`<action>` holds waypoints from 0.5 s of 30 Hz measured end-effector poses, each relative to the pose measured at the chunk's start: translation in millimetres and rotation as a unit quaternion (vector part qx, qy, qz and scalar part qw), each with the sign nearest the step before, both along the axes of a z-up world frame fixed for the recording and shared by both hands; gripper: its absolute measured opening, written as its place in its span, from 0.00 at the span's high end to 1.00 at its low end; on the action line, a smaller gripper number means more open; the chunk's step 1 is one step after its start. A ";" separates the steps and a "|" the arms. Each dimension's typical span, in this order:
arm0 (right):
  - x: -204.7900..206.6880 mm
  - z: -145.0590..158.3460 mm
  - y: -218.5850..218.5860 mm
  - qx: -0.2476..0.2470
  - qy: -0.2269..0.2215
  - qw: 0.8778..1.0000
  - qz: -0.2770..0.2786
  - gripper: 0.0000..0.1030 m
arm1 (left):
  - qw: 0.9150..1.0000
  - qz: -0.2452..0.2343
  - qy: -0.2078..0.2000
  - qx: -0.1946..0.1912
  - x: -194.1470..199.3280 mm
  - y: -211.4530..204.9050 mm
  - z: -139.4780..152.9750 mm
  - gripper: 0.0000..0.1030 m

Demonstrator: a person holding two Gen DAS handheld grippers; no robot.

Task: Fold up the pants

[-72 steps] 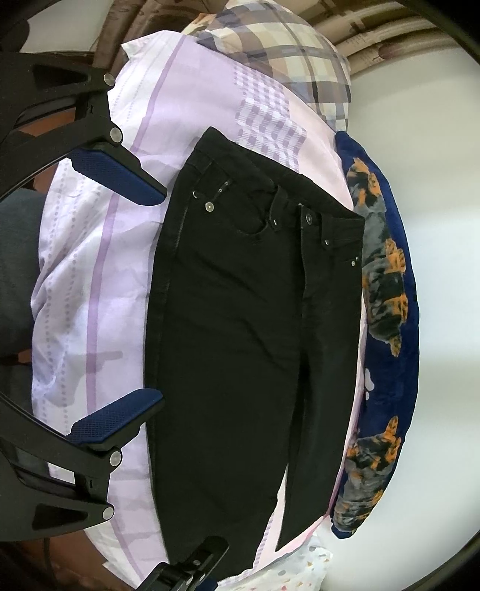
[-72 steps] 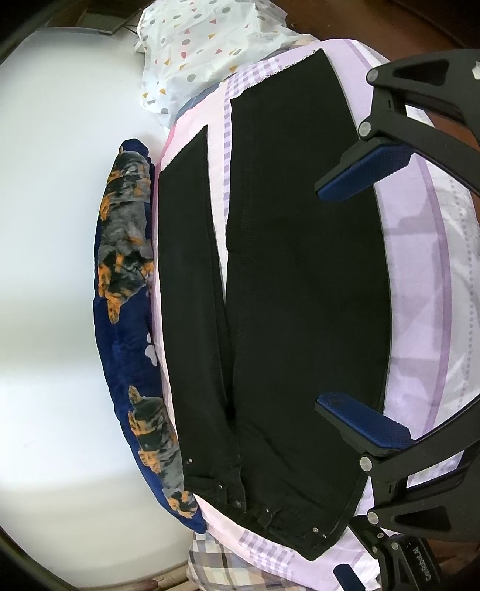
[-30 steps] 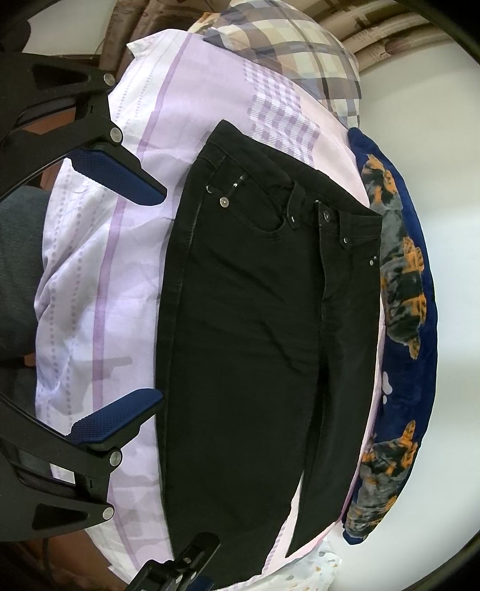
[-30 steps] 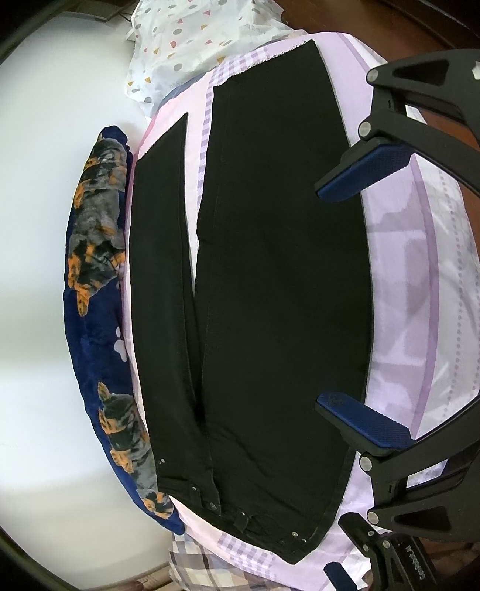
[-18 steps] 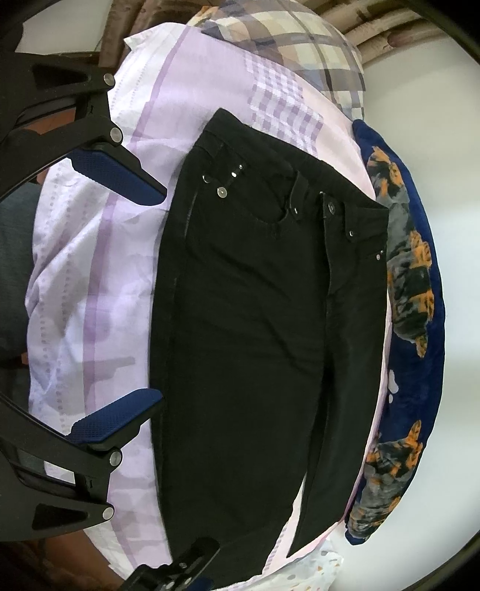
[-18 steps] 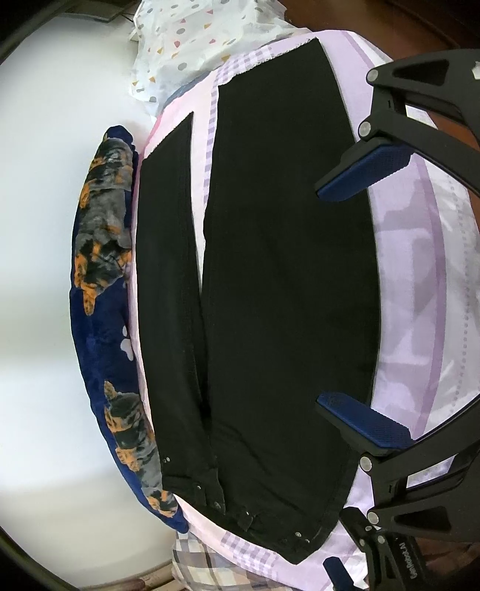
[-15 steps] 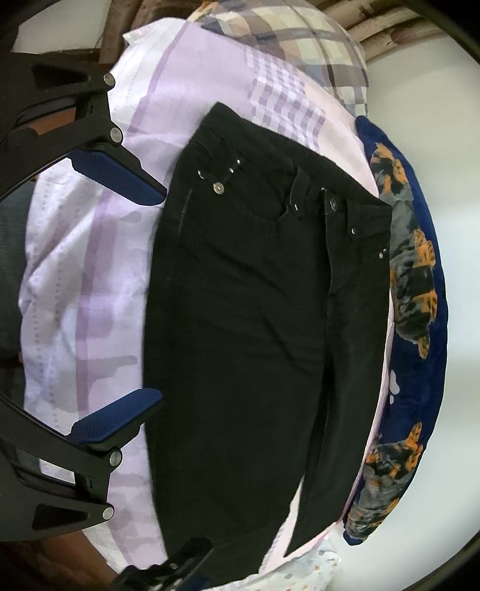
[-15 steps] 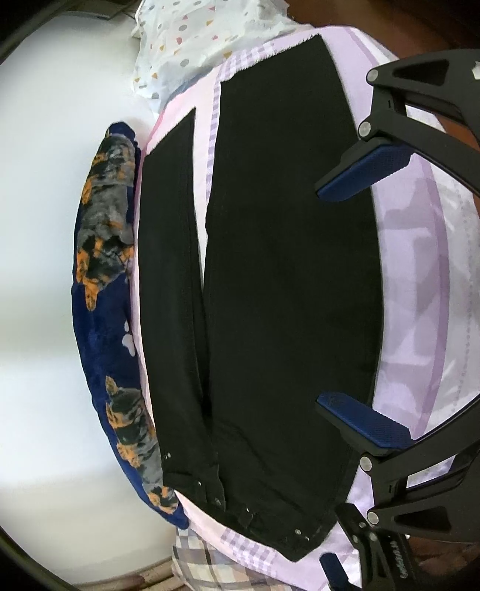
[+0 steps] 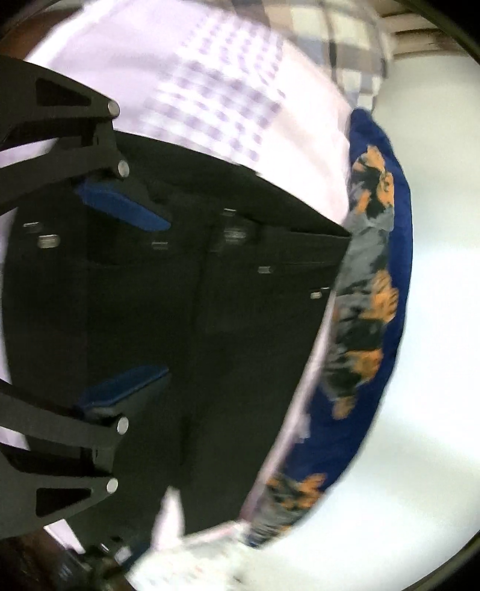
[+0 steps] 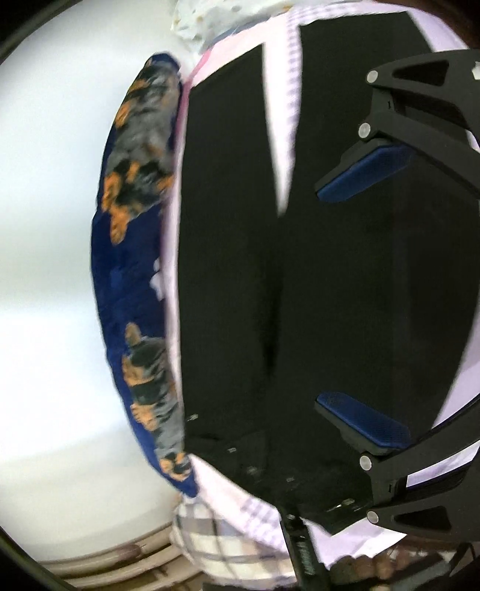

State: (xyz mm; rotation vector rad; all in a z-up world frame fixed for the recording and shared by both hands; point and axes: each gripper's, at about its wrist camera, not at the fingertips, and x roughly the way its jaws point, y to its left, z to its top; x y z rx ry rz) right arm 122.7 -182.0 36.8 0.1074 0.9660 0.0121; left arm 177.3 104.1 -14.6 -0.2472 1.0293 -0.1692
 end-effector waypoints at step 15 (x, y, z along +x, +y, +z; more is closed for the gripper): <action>81.1 -38.6 8.8 0.015 0.049 0.999 0.004 0.01 | 0.986 0.012 0.050 -0.161 180.1 84.5 -56.2 0.66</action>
